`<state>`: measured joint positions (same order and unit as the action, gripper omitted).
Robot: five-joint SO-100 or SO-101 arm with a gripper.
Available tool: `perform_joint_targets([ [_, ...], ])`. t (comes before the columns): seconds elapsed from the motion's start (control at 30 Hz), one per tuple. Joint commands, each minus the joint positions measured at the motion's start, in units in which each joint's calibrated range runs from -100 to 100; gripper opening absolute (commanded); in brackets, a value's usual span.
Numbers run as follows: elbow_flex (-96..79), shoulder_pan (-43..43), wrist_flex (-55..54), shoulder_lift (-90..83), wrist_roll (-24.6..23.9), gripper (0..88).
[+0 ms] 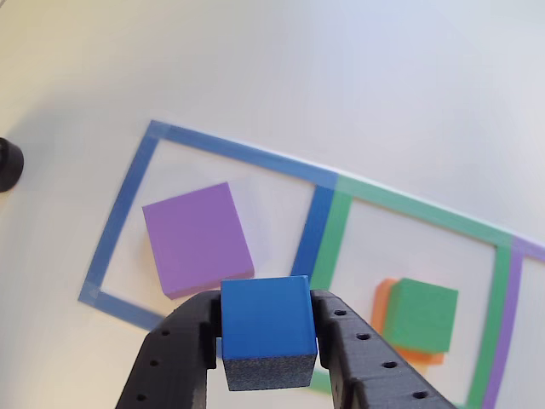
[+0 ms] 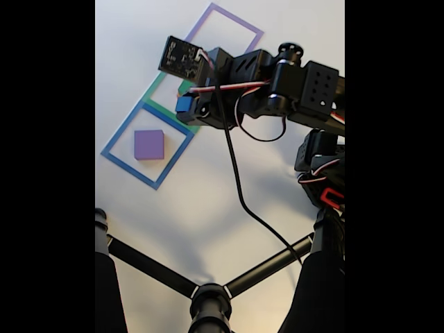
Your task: Tower of hanoi
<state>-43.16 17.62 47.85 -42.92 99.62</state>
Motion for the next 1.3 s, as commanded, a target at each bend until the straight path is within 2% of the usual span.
perform_joint_targets([
  [0.0,-10.67,2.54,-20.77,-0.83,0.38,2.5],
  [0.17,-21.40,4.07,-41.25,4.22,0.38,2.5],
  [0.4,-26.76,5.21,-59.06,14.79,0.38,2.6],
  [0.8,-25.40,7.42,-75.33,30.66,0.38,2.6],
  [1.27,-19.31,8.26,-81.32,41.56,0.38,3.0],
])
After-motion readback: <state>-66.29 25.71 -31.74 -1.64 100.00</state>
